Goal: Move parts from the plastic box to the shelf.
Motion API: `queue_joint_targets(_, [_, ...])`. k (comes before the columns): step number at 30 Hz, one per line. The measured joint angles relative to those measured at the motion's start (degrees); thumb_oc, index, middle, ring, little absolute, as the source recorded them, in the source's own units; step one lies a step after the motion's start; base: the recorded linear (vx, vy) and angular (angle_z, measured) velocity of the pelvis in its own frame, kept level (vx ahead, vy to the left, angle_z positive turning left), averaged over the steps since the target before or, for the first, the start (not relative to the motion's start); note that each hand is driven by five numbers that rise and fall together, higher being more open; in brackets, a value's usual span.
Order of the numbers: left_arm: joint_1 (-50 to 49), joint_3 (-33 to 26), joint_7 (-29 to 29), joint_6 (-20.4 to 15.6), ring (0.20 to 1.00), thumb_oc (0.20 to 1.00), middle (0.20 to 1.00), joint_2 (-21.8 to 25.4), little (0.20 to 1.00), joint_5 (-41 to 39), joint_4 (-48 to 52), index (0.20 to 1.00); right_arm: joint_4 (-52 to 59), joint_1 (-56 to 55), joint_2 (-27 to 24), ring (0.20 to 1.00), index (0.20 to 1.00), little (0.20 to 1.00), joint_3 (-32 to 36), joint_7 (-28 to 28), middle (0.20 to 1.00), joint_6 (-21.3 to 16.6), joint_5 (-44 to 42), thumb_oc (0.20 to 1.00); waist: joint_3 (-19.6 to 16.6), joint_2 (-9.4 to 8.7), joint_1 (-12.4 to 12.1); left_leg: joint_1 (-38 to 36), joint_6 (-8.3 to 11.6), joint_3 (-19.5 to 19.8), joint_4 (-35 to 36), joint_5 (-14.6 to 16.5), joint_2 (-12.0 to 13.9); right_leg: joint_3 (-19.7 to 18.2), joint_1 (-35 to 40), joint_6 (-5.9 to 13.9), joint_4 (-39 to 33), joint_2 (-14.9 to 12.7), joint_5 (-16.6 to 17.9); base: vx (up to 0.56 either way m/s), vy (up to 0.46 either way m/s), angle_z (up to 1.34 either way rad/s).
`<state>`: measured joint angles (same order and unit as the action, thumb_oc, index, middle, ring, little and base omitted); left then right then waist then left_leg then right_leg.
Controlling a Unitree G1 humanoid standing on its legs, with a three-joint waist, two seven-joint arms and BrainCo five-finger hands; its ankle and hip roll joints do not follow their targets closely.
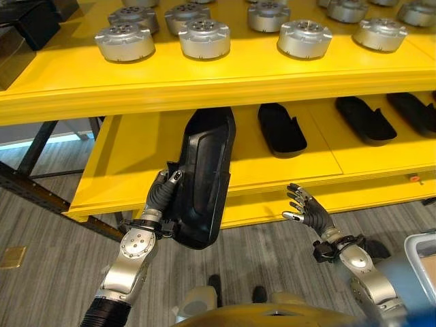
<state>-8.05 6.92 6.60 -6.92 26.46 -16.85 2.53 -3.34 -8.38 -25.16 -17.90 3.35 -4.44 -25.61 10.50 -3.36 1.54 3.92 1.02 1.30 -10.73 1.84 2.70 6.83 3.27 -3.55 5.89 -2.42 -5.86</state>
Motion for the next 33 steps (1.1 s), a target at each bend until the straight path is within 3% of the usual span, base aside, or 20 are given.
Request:
queue_joint_targets(1, [0.1,-0.2,0.1,0.0,0.200,0.200,0.200,0.4,0.200,0.0,0.1,0.200,0.2,-0.2,-0.2,1.000,1.000,1.000,0.1,-0.2,1.000,-0.2,0.0,1.000,0.3,-0.79,0.5,0.3,1.19,0.4,-1.0,0.5,4.6,0.4,0.0,0.04,0.3,-0.2,-0.1,0.07,0.209,0.02])
queue_joint_targets(3, [0.4,-0.2,0.2,-0.1,0.200,0.200,0.200,-0.1,0.200,0.0,0.0,0.200,-0.3,-0.2,-0.2,1.000,1.000,1.000,1.4,-1.2,1.000,-0.3,0.0,1.000,0.5,-0.55,1.0,0.4,2.89,2.2,-0.1,-0.5,12.9,0.2,-1.7,1.06,3.0,-0.1,-1.2,0.05,0.209,0.04])
queue_joint_targets(5, [0.5,-0.1,0.3,0.0,0.200,0.200,0.200,-0.4,0.200,0.0,0.0,0.200,-0.4,-0.4,-0.8,1.000,1.000,1.000,1.8,-1.6,1.000,-0.3,0.0,1.000,0.6,0.14,1.9,-1.1,3.46,1.8,2.7,-1.4,16.9,0.1,-3.8,2.71,6.7,-0.8,-2.7,0.09,0.272,0.07])
queue_joint_targets(6, [0.6,0.0,0.3,0.0,0.200,0.200,0.200,-0.7,0.200,0.0,0.0,0.200,-0.4,-0.7,-0.9,1.000,1.000,1.000,2.2,-1.7,1.000,-0.3,0.0,1.000,0.7,1.12,2.5,-2.2,3.74,-0.2,3.6,-1.7,17.1,0.6,-4.2,4.46,8.3,-1.7,-3.2,0.14,0.377,0.22])
queue_joint_targets(7, [0.5,0.1,0.3,0.1,0.200,0.200,0.200,-1.3,0.200,0.0,0.1,0.200,-0.1,-0.8,-2.5,1.000,1.000,1.000,2.3,-1.8,1.000,-0.4,0.0,1.000,0.5,2.82,3.0,-3.0,2.02,-1.1,4.9,-3.5,17.0,0.6,-4.4,5.68,9.3,-1.6,-3.6,0.12,0.288,0.39])
queue_joint_targets(8, [1.1,0.1,0.4,0.1,0.200,0.200,0.200,-1.5,0.200,0.0,0.0,0.200,-0.8,-0.5,-2.6,1.000,1.000,1.000,2.6,-1.9,1.000,-0.3,0.0,1.000,0.3,4.47,3.7,-4.0,7.46,-2.6,7.2,-1.4,16.8,1.3,-4.5,7.60,9.9,-2.7,-4.2,0.14,0.360,0.36])
queue_joint_targets(9, [2.1,-0.1,0.9,0.1,0.200,0.200,0.200,-0.4,0.200,0.0,0.0,0.200,-1.1,-0.5,-0.6,1.000,1.000,1.000,2.1,-2.1,1.000,-0.3,0.0,1.000,0.3,2.55,2.9,-5.1,8.03,-2.6,8.7,-2.6,13.6,0.9,-5.0,8.79,10.7,-5.6,-4.2,0.10,0.260,0.28])
queue_joint_targets(11, [2.6,-0.4,1.0,0.1,0.200,0.200,0.200,0.8,0.200,0.0,0.0,0.200,-1.0,-0.7,0.5,1.000,1.000,1.000,0.7,-1.6,1.000,-0.3,0.0,1.000,-0.2,1.06,1.6,-4.9,8.51,-3.1,8.5,-2.8,10.4,0.0,-4.3,10.18,9.2,-8.7,-3.2,0.08,0.225,0.17])
queue_joint_targets(12, [2.5,-0.9,1.0,0.1,0.200,0.200,0.200,1.7,0.200,0.0,0.0,0.200,-1.0,-0.7,1.5,1.000,1.000,1.000,0.4,-1.3,1.000,-0.3,0.0,1.000,-0.6,0.46,0.8,-5.0,7.78,-3.4,8.2,-2.4,8.5,-0.2,-3.4,11.00,8.0,-10.1,-2.3,0.08,0.281,0.22])
queue_joint_targets(16, [2.9,-1.5,1.3,0.0,0.200,0.200,0.200,3.5,0.200,0.0,0.0,0.200,-1.0,-0.5,2.4,1.000,1.000,1.000,0.7,-1.2,1.000,-0.3,0.0,1.000,-0.8,-0.31,-0.7,-4.9,6.09,-2.7,5.5,-0.6,5.6,0.3,0.0,12.82,4.8,-12.8,-1.0,0.06,0.258,0.15])
queue_joint_targets(19, [2.9,-1.4,1.3,0.0,0.200,0.200,0.200,3.4,0.200,0.1,0.0,0.200,-0.9,-0.5,2.4,1.000,1.000,1.000,0.9,-1.1,1.000,-0.3,0.0,1.000,-0.6,0.14,-0.9,-4.4,6.32,-2.5,4.2,-0.1,5.7,0.3,1.1,13.93,2.9,-12.5,-0.5,0.06,0.192,0.02])
queue_joint_targets(24, [4.9,-1.4,2.5,-0.1,0.200,0.200,0.200,3.4,0.200,0.7,0.0,0.200,-0.9,-0.8,1.7,1.000,1.000,1.000,1.3,-0.4,1.000,-0.2,0.0,1.000,-0.8,0.67,-0.6,-2.5,6.20,-2.5,2.6,0.5,5.9,0.5,1.2,14.05,0.2,-12.2,1.2,0.04,0.116,0.00])
queue_joint_targets(33, [11.6,-3.0,7.7,-0.2,0.200,0.200,0.200,4.2,0.200,4.7,-9.5,0.200,0.2,-1.0,1.6,1.000,1.000,1.000,0.4,1.7,1.000,0.3,0.0,1.000,-2.3,-1.35,-0.2,-0.5,6.15,-2.4,1.7,0.6,5.2,0.9,0.9,14.38,-2.4,-12.6,3.0,0.01,0.045,0.01])
